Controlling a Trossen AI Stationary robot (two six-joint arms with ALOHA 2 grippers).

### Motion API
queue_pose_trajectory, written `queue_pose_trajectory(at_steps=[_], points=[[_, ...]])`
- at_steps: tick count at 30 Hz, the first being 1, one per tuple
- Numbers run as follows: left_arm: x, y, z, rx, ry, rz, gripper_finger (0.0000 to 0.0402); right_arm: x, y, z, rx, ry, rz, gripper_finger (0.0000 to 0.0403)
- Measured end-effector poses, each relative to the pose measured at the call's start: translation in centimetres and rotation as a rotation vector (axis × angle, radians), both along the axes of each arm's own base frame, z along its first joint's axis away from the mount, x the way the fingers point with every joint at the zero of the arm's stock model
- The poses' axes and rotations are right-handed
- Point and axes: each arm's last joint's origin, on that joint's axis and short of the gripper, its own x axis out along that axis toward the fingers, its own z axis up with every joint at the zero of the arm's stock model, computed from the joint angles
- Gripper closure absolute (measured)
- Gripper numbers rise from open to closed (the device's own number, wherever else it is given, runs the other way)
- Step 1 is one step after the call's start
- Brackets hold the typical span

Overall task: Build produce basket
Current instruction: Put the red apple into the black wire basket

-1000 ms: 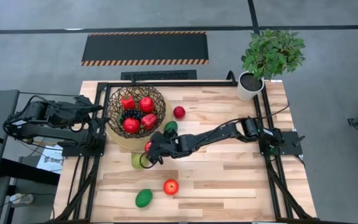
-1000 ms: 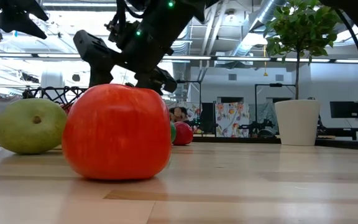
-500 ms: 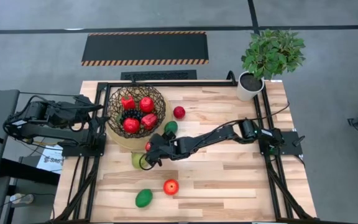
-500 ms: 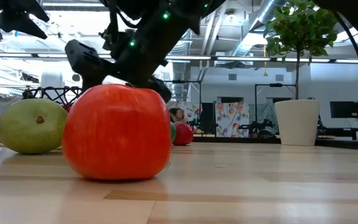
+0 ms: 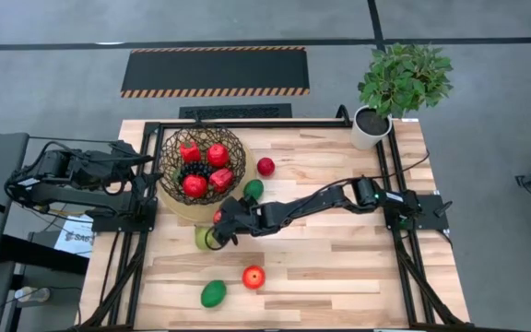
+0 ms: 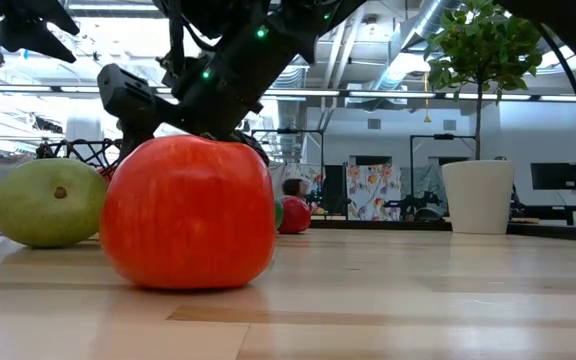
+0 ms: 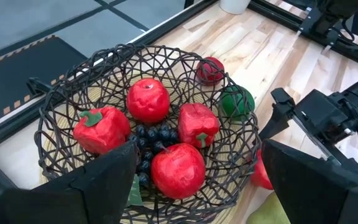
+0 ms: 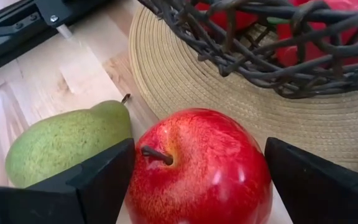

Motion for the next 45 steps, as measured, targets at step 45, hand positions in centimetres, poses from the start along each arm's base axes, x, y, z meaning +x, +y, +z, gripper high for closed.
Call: queue_pose_trajectory(at_steps=[45], points=[[0.0, 0.0, 0.0, -0.010, -0.004, 0.003, 0.0072, -1.4, -3.1, 18.3, -0.299, -0.058, 0.117, 0.0128]])
